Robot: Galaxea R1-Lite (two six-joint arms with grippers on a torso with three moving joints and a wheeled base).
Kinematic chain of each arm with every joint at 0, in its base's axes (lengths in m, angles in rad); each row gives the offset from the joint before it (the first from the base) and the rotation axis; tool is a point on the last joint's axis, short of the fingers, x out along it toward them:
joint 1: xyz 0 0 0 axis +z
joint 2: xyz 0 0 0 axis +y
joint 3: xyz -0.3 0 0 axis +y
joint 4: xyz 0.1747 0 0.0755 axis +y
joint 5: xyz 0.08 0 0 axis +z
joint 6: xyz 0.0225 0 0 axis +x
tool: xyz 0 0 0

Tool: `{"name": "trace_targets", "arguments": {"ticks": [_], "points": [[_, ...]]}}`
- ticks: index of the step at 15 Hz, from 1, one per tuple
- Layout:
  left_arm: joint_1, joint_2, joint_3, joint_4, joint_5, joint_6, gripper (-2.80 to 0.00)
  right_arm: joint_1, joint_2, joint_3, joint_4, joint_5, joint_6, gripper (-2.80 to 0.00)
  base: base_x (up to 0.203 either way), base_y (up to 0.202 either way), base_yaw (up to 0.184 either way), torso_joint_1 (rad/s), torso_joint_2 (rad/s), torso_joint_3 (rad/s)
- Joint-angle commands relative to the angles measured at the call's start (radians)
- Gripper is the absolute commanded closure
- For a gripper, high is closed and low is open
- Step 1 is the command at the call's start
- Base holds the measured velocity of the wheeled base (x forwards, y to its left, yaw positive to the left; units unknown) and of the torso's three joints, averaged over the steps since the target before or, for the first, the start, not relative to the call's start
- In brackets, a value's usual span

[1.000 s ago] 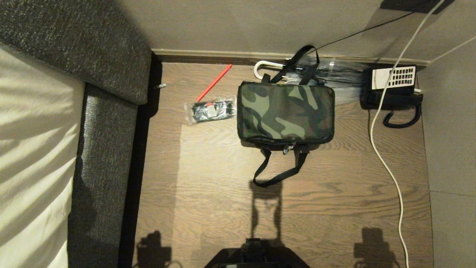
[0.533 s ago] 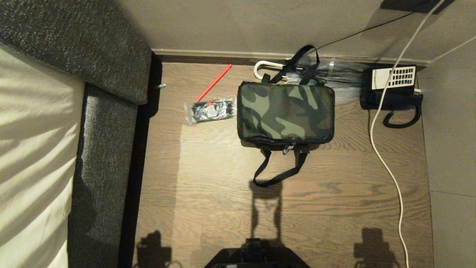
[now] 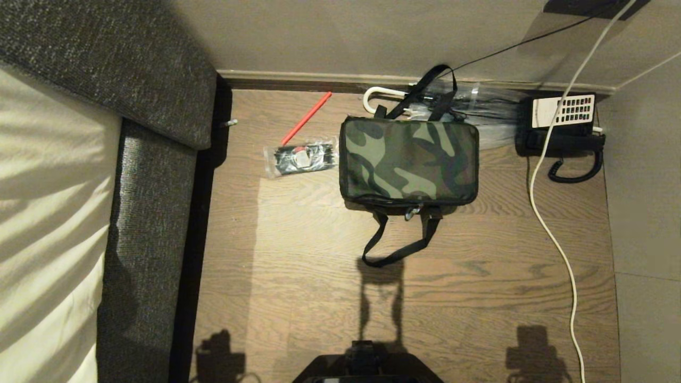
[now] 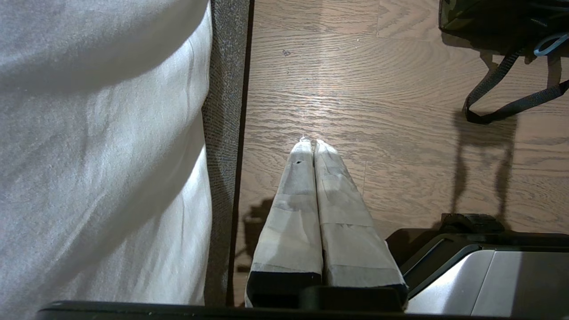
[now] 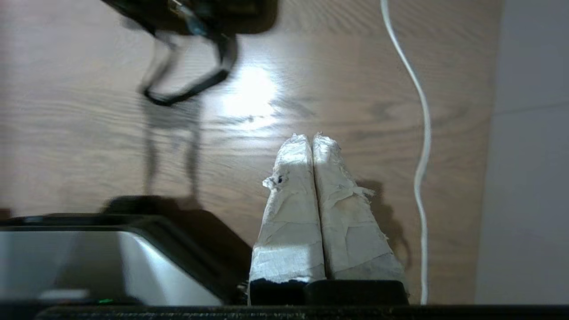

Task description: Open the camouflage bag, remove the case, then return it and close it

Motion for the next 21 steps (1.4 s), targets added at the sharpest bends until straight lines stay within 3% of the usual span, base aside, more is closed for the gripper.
{"name": "trace_targets", "arguments": {"ticks": [1,3,4,9,12,15,19,21], "points": [[0.0,0.001,0.002,0.0,0.0,0.001,0.0,0.0,0.002,-0.116,0.122,0.049,0.009,0.0,0.0,0.0,0.0,0.0,0.0,0.0],[0.0,0.001,0.002,0.0,0.0,0.001,0.0,0.0,0.01,-0.389,0.393,0.138,0.051,0.0,0.0,0.0,0.0,0.0,0.0,0.0],[0.0,0.001,0.002,0.0,0.0,0.001,0.0,0.0,0.047,-0.502,0.461,0.175,0.07,0.0,0.0,0.0,0.0,0.0,0.0,0.0],[0.0,0.001,0.003,0.0,0.0,0.001,0.0,0.006,0.612,-0.73,0.505,0.328,0.125,0.0,0.0,0.0,0.0,0.0,0.0,0.0],[0.0,0.001,0.002,0.0,0.0,0.001,0.0,0.036,0.978,-0.821,0.483,0.372,0.032,0.0,0.0,0.0,0.0,0.0,0.0,0.0],[0.0,0.001,0.003,0.0,0.0,0.001,0.0,0.146,1.278,-0.866,0.331,0.29,-0.006,0.0,0.0,0.0,0.0,0.0,0.0,0.0],[0.0,0.001,0.002,0.0,0.0,0.001,0.0,0.363,1.583,-0.883,0.028,0.113,0.118,0.0,0.0,0.0,0.0,0.0,0.0,0.0],[0.0,0.001,0.002,0.0,0.0,0.001,0.0,0.419,1.69,-0.861,-0.171,0.048,0.145,0.0,0.0,0.0,0.0,0.0,0.0,0.0]]}}
